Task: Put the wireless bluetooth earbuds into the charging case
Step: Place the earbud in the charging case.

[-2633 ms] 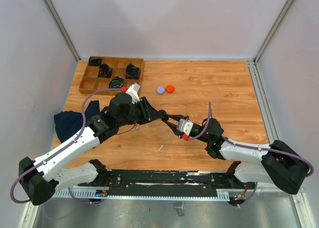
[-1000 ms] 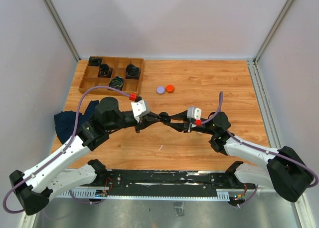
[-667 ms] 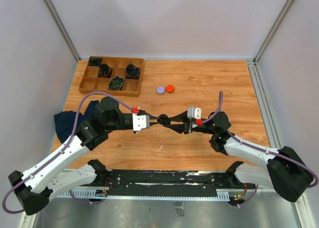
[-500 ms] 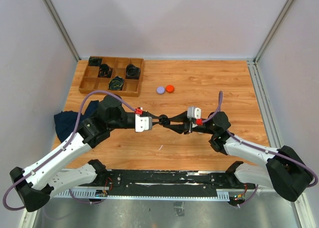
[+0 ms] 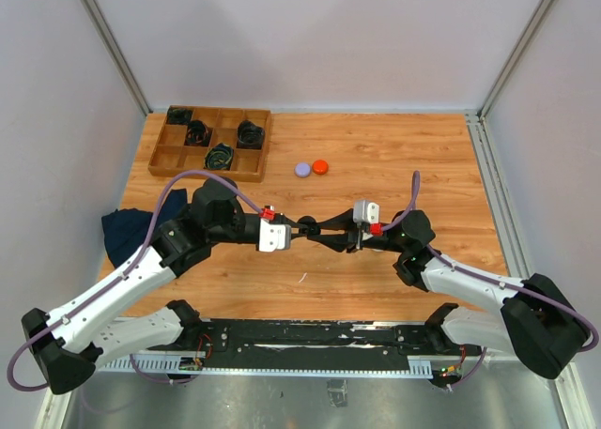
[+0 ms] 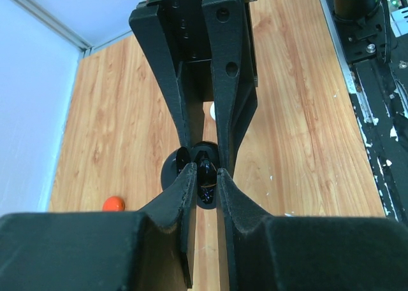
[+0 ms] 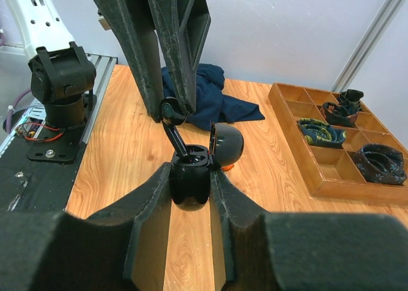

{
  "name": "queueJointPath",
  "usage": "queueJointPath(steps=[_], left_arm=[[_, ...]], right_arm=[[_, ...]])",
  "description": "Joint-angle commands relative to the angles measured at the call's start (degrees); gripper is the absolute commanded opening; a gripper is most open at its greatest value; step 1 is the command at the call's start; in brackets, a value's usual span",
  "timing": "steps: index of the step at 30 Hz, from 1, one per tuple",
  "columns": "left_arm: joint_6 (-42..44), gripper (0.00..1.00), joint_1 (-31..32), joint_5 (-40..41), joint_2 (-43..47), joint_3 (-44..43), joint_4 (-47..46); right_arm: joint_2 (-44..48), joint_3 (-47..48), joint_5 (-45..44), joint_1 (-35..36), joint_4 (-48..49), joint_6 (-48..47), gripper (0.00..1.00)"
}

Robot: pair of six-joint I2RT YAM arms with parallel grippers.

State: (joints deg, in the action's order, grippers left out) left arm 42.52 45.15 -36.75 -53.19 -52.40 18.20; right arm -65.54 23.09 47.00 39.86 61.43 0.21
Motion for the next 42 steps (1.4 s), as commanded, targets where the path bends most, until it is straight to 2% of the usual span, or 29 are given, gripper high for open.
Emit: queueJointPath(steps=[1,15,42], left_arm=[[0.9,0.00,0.5,-1.2,-0.9,-1.7,0.3],[-0.7,0.01,0.5,-1.0,-2.3,-1.5,-1.2],[-0.4,0.00,0.5,1.1,-7.5,-11.4,16.4]], right_arm=[[-0.1,1.7,0.8,-0.8,2.8,0.9,0.11],[-0.5,1.5,1.1,-0.7,4.3,1.3,0.11],[-0.4,0.9,1.3,-0.8,4.1,-0.5,0.11]])
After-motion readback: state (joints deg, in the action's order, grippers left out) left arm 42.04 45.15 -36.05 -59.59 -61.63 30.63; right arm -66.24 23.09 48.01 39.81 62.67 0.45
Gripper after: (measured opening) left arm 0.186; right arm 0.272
